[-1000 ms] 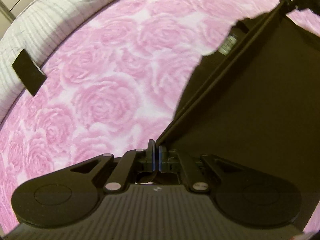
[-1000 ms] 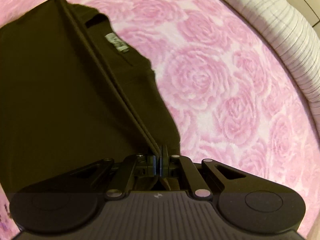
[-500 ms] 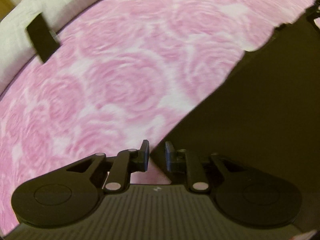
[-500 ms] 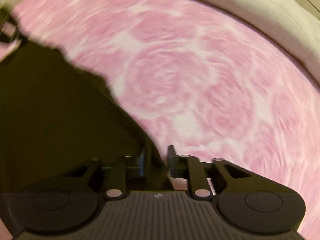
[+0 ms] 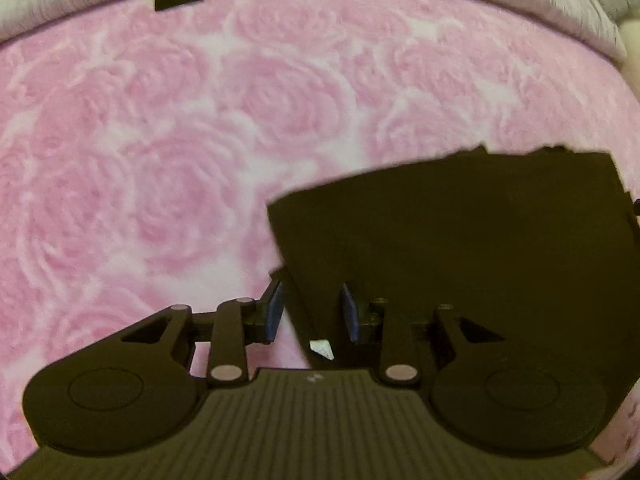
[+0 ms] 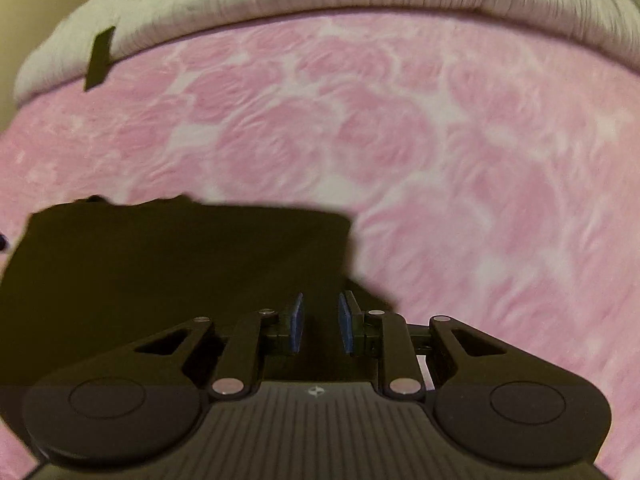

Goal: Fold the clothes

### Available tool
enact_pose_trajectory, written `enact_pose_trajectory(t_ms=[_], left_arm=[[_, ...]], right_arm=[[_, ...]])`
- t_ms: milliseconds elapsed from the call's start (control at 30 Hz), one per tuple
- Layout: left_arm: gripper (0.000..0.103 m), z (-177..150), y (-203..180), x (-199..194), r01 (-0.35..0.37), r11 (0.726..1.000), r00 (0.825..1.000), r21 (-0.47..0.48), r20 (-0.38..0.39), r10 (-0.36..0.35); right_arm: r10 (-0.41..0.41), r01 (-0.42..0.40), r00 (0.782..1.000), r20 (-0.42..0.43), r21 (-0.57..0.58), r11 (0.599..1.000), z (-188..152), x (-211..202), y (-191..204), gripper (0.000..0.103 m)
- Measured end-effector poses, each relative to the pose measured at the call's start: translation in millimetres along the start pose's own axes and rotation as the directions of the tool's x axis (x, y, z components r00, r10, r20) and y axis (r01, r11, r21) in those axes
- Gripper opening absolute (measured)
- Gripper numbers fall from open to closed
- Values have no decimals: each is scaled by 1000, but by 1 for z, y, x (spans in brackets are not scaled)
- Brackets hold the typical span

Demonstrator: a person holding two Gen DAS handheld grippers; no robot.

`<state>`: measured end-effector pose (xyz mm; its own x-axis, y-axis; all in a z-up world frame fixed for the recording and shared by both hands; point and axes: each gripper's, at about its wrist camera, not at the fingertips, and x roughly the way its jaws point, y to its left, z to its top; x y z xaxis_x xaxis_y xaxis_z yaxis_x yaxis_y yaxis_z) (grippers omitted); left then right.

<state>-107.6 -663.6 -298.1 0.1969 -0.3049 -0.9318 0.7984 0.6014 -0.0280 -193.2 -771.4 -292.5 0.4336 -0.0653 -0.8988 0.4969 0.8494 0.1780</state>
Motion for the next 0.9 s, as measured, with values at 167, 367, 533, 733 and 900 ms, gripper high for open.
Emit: enact_pose_trajectory(t_ms=[167,367,533,733,900], left_arm=[[34,-4,3,6,0,999,1000,42,13,0],[30,-34,23,-54,0,1000,999,25,54,-2],[31,-106,16,-105,88,996,996,6,1,-88],[34,-171,-21,-102,165,986,983,-22,-81,-166],[6,-181,-48,-81,159,983,983,89,-105,-149]], right_arm=[[-6,2,997,-72,-53,999,-23,15,20,34],[-130,127,991,-29,-68,990,-32,-6,28,33],[-122,122,992,9,-40,992,-60,-49,54,34],[-135,135,991,-16,26,991,-110,-77,69,42],[-161,165,983,-87,31,986,-144,-83,76,42]])
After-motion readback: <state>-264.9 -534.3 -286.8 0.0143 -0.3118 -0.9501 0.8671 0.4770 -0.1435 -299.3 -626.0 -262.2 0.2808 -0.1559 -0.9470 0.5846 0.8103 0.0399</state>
